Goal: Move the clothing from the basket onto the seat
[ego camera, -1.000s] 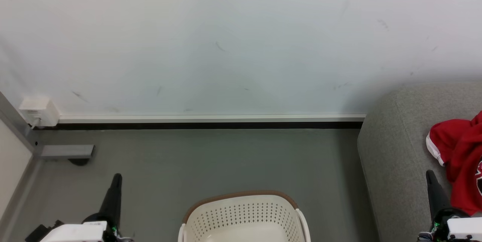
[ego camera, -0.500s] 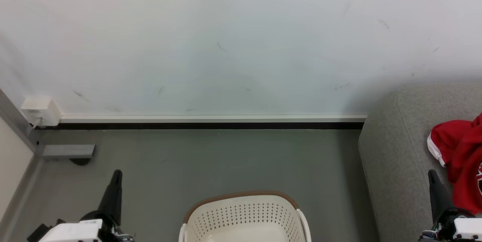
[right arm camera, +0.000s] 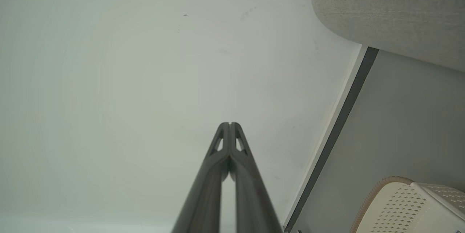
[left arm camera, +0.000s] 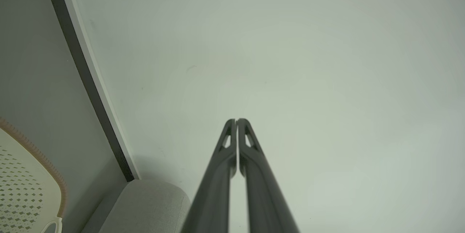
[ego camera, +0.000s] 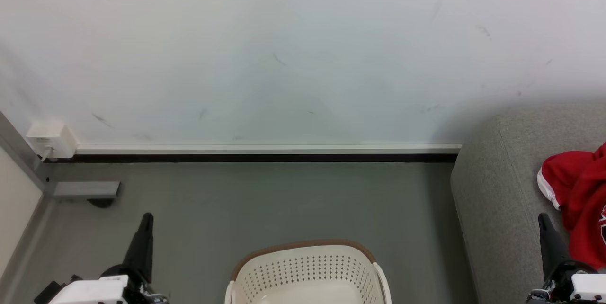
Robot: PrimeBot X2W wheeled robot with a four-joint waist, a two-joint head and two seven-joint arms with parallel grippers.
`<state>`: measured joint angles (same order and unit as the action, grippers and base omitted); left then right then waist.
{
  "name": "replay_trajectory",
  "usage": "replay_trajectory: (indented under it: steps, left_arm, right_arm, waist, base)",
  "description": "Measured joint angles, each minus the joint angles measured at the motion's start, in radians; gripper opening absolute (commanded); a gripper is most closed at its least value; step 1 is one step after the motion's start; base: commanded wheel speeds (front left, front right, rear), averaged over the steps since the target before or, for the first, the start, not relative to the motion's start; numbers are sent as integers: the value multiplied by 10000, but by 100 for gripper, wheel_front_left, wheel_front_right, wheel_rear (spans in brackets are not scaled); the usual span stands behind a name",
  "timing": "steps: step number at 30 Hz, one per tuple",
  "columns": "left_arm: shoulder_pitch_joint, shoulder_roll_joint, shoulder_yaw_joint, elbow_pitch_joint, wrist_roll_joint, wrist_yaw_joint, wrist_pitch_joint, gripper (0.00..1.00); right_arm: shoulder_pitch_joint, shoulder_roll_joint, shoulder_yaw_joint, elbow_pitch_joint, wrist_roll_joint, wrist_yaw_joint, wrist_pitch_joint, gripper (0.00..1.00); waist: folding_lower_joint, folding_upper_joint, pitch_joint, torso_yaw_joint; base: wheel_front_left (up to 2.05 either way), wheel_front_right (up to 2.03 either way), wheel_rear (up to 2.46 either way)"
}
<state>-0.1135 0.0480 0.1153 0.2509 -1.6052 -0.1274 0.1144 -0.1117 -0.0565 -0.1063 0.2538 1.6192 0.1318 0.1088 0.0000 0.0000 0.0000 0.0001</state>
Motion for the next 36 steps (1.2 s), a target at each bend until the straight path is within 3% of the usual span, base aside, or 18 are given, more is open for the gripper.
replay_trajectory:
  steps: [36]
  left_arm:
    - [-1,0,2,2,0,0,0,0]
  right_arm:
    - [-3,13,-15,0,-2,0,2,0]
  waist:
    - [0,0,0,-1]
  base:
    - [0,0,0]
